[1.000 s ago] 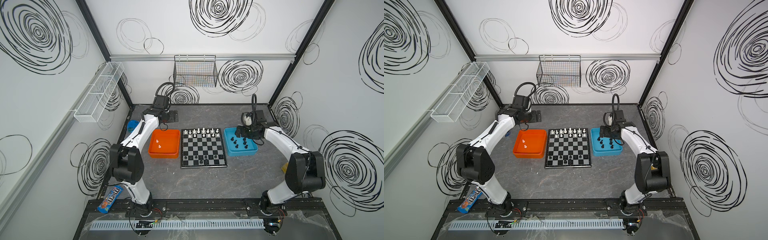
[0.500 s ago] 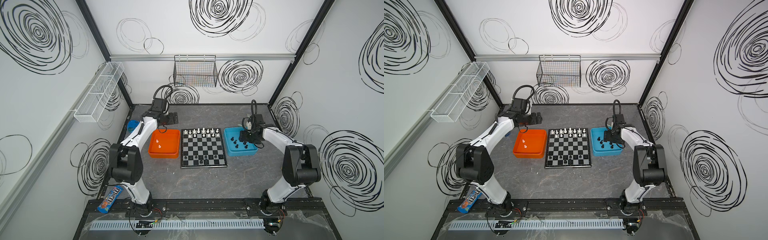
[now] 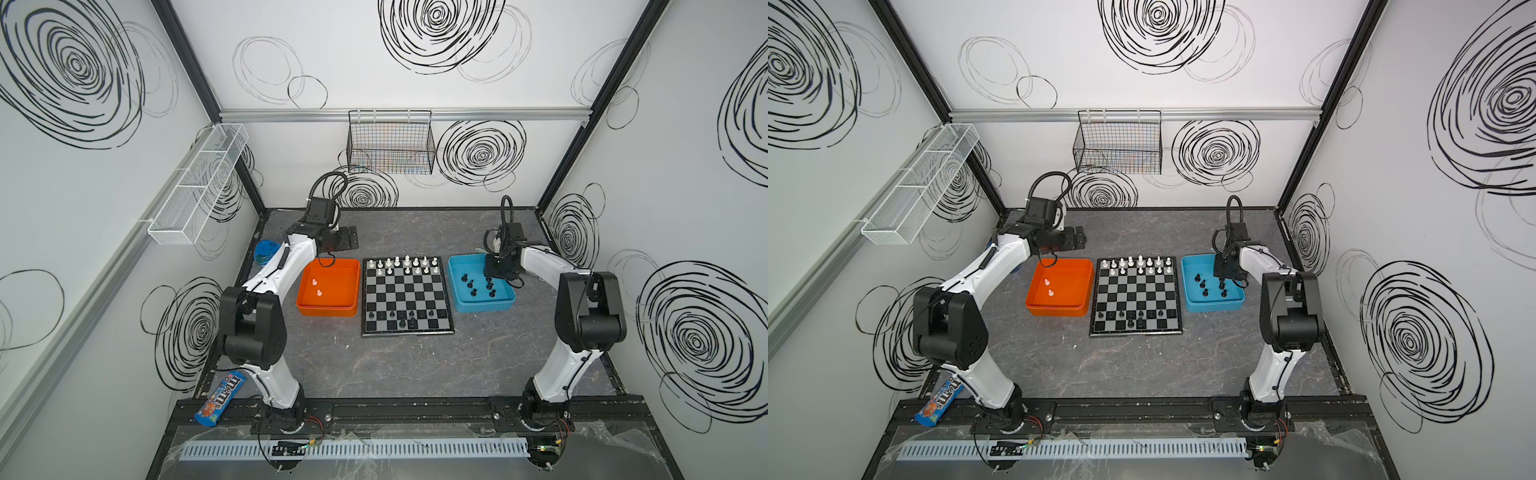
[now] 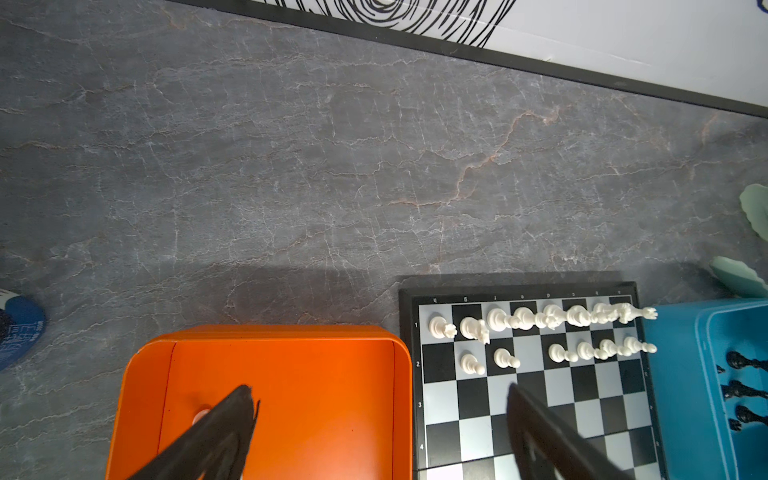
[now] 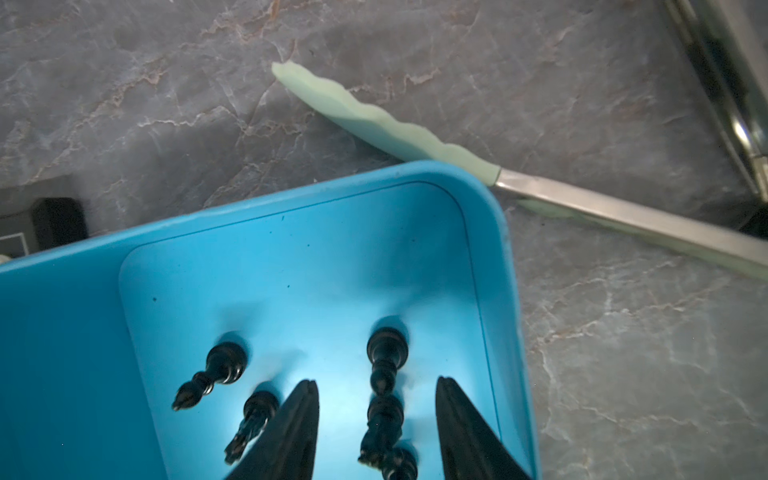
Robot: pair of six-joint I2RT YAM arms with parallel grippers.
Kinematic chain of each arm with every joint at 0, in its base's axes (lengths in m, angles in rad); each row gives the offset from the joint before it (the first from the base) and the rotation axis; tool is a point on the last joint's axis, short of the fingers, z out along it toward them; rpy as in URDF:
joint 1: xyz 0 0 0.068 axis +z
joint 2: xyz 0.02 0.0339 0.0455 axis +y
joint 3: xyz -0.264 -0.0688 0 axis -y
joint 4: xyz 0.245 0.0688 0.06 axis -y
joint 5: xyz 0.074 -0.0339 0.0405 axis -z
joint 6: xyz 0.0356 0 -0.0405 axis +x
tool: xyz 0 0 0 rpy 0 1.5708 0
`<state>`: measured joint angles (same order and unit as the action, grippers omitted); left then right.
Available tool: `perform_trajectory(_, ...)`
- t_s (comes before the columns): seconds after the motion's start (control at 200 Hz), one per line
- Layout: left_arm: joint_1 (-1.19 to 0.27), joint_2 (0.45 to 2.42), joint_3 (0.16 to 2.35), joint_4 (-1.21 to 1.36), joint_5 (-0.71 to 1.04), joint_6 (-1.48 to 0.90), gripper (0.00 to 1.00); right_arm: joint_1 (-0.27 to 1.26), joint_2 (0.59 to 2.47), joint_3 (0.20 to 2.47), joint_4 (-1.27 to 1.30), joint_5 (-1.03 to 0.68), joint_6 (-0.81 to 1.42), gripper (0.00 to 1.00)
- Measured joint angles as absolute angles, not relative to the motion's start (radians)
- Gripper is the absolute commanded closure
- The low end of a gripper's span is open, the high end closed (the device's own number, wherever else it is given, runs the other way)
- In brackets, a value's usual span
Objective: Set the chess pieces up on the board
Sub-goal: 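Lower the right gripper into the blue tray and close on a black piece, then lift the black piece with the right gripper and carry it over the board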
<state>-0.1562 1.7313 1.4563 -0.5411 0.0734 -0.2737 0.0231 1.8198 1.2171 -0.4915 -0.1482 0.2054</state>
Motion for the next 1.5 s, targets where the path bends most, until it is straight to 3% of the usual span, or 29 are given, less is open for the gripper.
perform_trajectory(0.595,-0.156,1.731,1.455,-0.541,0.073,-0.273,0.03,0.012,1.872,1.228,-0.459,-0.154,0.211,0.70)
perform_trajectory(1.501,-0.156,1.733,1.453,-0.541,0.071,-0.273,0.03,0.012,1.883,1.232,-0.461,-0.157,0.213,0.86)
